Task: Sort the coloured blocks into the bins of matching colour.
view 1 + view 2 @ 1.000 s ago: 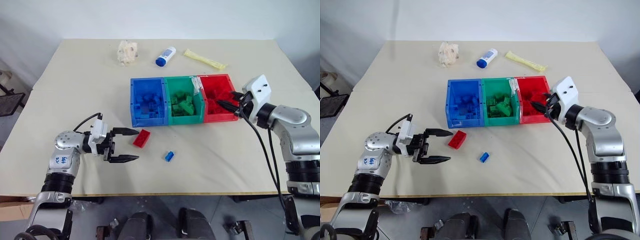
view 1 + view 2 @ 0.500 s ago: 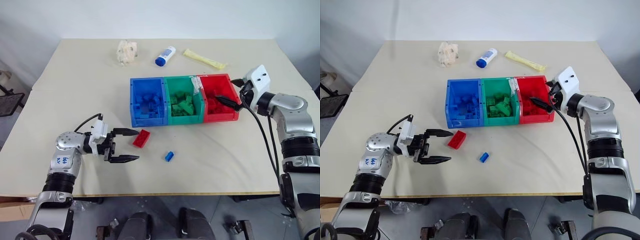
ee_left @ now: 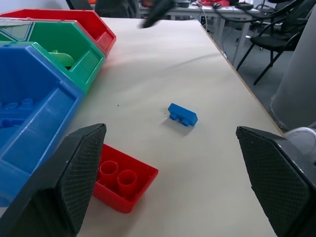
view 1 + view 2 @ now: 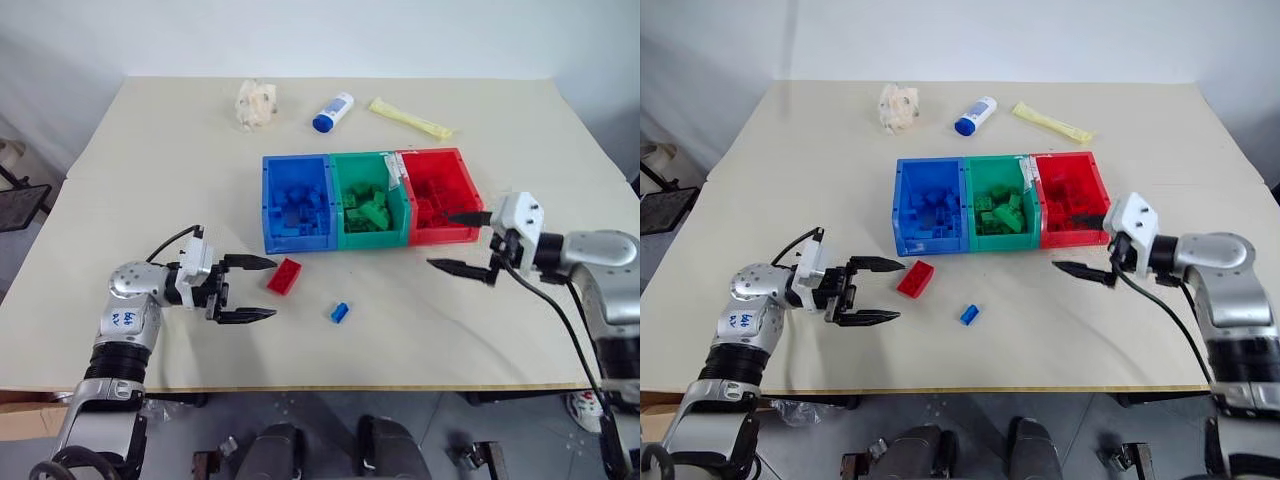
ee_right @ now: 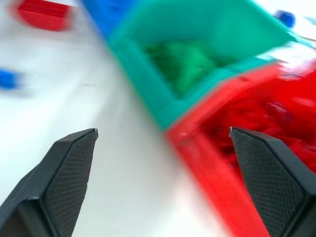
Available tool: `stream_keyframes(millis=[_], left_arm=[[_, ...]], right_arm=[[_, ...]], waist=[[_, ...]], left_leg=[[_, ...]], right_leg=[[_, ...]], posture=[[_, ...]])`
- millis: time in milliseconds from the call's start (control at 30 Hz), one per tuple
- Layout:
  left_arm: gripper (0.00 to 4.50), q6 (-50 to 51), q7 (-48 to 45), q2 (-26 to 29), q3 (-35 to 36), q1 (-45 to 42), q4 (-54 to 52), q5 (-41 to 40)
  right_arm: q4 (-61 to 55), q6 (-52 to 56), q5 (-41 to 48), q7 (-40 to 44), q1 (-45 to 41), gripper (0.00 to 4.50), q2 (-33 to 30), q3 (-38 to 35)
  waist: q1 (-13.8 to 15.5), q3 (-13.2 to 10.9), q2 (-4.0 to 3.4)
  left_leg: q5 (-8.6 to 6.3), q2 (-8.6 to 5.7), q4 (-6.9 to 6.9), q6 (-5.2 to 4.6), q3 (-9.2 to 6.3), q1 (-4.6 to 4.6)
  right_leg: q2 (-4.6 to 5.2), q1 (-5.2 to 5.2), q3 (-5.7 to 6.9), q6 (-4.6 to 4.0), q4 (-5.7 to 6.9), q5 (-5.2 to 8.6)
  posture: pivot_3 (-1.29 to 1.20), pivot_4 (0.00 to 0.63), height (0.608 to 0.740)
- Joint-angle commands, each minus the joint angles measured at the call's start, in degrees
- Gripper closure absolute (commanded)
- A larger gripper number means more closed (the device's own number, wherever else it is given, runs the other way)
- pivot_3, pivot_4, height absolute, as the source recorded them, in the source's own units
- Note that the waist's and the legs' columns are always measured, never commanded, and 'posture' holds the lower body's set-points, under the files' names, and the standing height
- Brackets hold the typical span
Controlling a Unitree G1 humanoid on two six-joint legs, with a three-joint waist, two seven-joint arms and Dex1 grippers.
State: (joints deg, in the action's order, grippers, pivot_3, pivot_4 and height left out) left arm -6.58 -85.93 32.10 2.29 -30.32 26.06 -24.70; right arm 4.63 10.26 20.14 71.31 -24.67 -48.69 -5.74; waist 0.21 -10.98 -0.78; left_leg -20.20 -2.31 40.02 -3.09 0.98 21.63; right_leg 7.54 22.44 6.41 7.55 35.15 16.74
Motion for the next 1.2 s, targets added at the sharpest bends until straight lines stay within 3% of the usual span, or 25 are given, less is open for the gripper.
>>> stream_keyframes(millis=[33,367,700,967,1100,1200], left_arm=[[0.00,-1.0,-2.1,0.7,0.6,-0.5,0.7,-0.3],[0.00,-2.0,-3.5,1.3,0.2,-1.9,3.1,-0.3],[0.00,-2.4,-3.6,1.2,-0.4,-2.6,3.4,-0.4],[0.00,6.9,3.7,3.9,-3.1,3.9,-18.6,-0.3],[0.00,18.7,17.2,3.4,-7.3,6.4,-36.3,5.4],[0.00,26.6,23.6,3.8,-9.8,7.1,-42.0,8.3]], right_arm=[[-7.8,1.2,5.8,4.6,6.0,0.05,-3.8,-5.8],[-9.4,-0.8,9.5,12.4,19.2,0.05,-11.7,-17.5],[-10.2,-0.2,9.8,11.1,17.8,0.05,-11.4,-16.0],[-12.3,1.3,14.4,13.0,18.9,0.05,-10.4,-16.2],[-11.8,1.5,14.9,14.1,19.8,0.05,-10.7,-15.7],[-11.0,1.5,14.7,14.1,19.0,0.05,-10.6,-14.7]], waist=[[0.1,0.0,0.00],[1.2,0.0,0.01],[1.2,0.0,0.03],[1.2,0.0,0.03],[1.3,0.0,0.03],[1.3,0.0,0.03]], left_leg=[[0.00,-0.01,0.00,0.00,0.03,0.00],[0.00,0.00,0.03,-0.01,0.13,-0.06],[0.00,0.01,0.03,-0.01,0.13,-0.06],[0.00,0.03,0.02,0.00,0.00,-0.06],[0.00,0.02,0.06,0.00,-0.24,-0.08],[-0.01,0.02,0.04,0.01,-0.42,-0.22]], right_leg=[[0.01,0.00,0.00,0.00,-0.01,0.00],[0.02,-0.07,-0.06,0.02,-0.09,-0.01],[0.03,-0.06,-0.06,0.02,-0.09,-0.01],[0.12,-0.11,-0.34,0.02,-0.13,-0.01],[0.17,-0.34,-0.34,0.02,-0.34,-0.01],[0.17,-0.64,-0.34,0.02,-0.55,-0.01]], posture=[[0.00,0.150,0.740],[0.00,0.150,0.740],[0.00,0.150,0.740],[0.00,0.150,0.740],[0.00,0.150,0.740],[0.00,0.150,0.740]])
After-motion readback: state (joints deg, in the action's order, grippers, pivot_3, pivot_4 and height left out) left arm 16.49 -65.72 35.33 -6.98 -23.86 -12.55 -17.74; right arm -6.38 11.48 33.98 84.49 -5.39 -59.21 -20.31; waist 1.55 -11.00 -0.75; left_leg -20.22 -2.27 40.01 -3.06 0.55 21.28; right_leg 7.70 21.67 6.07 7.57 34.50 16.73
